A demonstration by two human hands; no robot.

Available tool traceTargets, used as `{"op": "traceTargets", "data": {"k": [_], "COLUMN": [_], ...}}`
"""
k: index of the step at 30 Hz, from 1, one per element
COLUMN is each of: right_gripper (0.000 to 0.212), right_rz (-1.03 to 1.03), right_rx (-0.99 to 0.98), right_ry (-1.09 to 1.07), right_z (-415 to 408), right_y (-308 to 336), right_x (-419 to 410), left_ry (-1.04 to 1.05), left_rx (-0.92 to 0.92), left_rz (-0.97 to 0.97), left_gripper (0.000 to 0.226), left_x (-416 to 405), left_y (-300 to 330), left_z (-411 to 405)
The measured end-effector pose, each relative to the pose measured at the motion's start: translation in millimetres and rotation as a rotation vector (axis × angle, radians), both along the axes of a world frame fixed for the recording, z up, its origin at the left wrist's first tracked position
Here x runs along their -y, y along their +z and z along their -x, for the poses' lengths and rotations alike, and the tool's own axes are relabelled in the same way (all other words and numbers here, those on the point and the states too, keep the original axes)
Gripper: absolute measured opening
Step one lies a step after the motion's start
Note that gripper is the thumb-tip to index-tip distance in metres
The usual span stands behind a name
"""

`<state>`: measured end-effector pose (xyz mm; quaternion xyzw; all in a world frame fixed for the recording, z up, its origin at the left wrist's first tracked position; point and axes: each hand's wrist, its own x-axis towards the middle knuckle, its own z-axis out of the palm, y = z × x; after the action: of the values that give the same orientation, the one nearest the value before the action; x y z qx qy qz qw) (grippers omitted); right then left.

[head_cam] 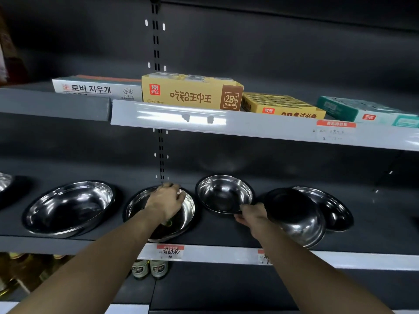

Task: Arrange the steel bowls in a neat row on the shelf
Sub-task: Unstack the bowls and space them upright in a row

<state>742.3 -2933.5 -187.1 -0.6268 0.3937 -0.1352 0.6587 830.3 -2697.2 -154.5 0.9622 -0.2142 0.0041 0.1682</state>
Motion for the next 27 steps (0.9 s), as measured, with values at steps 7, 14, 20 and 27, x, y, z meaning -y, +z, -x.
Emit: {"op": "traceTargets", "data": {"k": [7,14,20,27], "right_gripper": [0.008,0.018,0.016,0.04], "right_rz": [0.025,0.069,0.044,0.225], "right_rx": [-0.007,0.012,0.063,0.01], "right_ry": [-0.037,-0.2,-0.273,-0.278], "right_z": [30.4,70.8,102.4,121.8], "right_y": [14.0,24.1,27.5,25.6], "right_x": [11.2,36.4,63.9,98.2], "left_ry": [-0.105,-0.27,-0.349,-0.375], "left_rx": [0.002,-0.011,-0.026,-0.085], "left_rz": [0.065,0.102,0.072,0.08], "left_gripper": [0.043,0.044,0.043,0.049], "left_x": [27.0,79.0,111.7,155.9], "left_y": [8.5,11.2,5.7,-4.4], "left_z": [10.1,40.0,66.7,86.0]}}
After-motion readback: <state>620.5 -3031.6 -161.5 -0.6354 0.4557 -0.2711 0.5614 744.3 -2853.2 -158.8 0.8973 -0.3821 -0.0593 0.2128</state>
